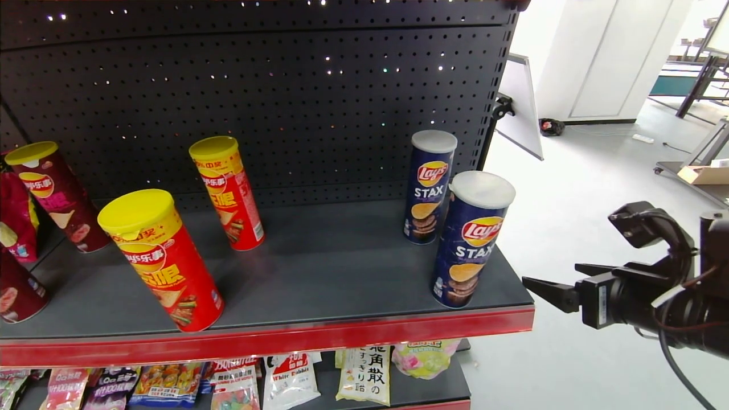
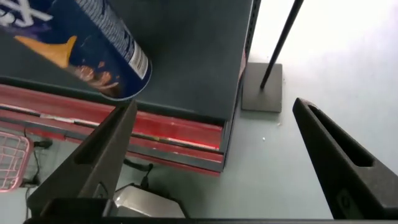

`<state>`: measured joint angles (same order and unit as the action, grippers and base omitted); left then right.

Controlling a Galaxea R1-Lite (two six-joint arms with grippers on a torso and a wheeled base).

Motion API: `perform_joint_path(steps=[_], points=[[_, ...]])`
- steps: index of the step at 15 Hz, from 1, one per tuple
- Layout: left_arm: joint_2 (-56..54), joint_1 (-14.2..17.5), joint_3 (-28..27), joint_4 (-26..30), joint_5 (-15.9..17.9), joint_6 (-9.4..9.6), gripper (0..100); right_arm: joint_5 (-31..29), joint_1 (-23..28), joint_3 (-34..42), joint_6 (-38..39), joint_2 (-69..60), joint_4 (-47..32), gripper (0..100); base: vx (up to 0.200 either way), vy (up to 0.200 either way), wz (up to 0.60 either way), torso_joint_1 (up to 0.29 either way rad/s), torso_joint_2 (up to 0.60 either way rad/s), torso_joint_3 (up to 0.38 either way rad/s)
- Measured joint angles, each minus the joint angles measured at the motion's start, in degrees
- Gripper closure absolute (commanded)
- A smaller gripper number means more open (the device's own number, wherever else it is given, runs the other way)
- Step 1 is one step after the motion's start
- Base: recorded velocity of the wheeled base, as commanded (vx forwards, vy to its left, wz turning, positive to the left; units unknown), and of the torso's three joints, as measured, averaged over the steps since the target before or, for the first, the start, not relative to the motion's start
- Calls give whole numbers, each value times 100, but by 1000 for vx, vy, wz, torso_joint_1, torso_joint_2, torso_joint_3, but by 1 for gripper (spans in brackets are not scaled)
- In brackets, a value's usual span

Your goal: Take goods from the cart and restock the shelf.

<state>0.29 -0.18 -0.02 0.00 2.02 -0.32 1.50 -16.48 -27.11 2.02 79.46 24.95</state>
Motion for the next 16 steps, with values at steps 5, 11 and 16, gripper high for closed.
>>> perform_joint_path(steps=[5,11,16], points=[[0,0,0,0,-2,2,0,-61,-176,-141,-9,603,191,0,0,0,0,0,0,0],[0,0,0,0,0,2,0,-262,-499,-150,-4,1048,532,0,0,0,0,0,0,0],[0,0,0,0,0,2,0,-291,-512,-191,-9,1246,539,0,0,0,0,0,0,0]])
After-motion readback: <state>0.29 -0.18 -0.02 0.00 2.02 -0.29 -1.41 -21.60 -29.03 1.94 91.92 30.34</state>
